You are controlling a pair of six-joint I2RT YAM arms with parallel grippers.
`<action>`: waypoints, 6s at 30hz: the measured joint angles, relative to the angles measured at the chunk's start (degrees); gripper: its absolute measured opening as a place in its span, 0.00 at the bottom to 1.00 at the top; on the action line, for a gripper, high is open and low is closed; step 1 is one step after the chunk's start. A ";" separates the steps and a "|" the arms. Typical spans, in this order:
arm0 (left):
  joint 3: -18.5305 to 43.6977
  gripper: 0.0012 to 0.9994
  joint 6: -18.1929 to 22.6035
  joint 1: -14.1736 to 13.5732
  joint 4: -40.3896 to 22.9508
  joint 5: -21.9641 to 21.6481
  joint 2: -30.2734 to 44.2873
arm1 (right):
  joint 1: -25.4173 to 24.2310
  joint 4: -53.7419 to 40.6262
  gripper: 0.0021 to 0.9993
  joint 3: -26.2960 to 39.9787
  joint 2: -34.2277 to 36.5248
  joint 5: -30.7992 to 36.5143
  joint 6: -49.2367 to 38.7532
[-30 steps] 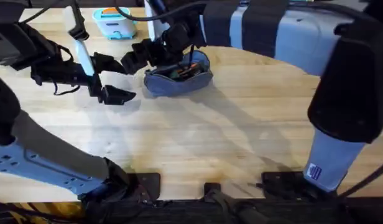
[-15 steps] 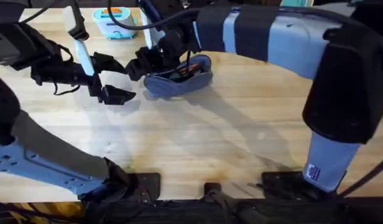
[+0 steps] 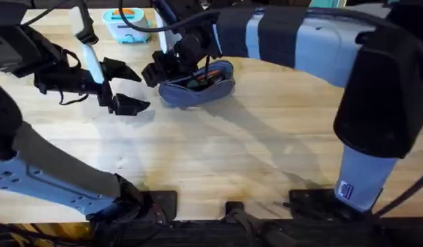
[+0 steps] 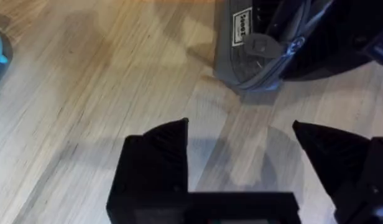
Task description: Unzip the bag, pick up the pens from the table one at a time and place them inside, then zip the bag closed.
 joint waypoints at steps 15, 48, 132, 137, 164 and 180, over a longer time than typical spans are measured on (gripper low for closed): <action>0.00 0.99 0.00 0.00 0.00 0.00 -0.01 | -0.02 0.13 0.19 0.00 0.00 0.04 0.19; 0.00 0.99 0.00 0.00 0.42 -0.03 0.00 | -5.86 0.35 0.03 0.00 -0.04 -10.10 -5.24; 0.02 0.04 -0.24 -13.55 4.07 13.57 2.51 | -16.26 -11.94 0.03 0.00 -5.80 0.45 -8.40; -0.04 0.04 -0.28 -12.67 3.21 11.67 2.51 | -20.81 -11.74 0.03 0.00 -5.97 7.99 -8.34; -0.04 0.04 -0.28 -12.31 3.21 11.50 2.51 | -24.13 -12.74 1.00 2.58 -18.03 9.14 -7.76; -0.04 0.99 -0.47 -11.93 3.73 10.66 2.51 | -22.10 -16.35 1.00 2.58 -17.90 6.45 -9.10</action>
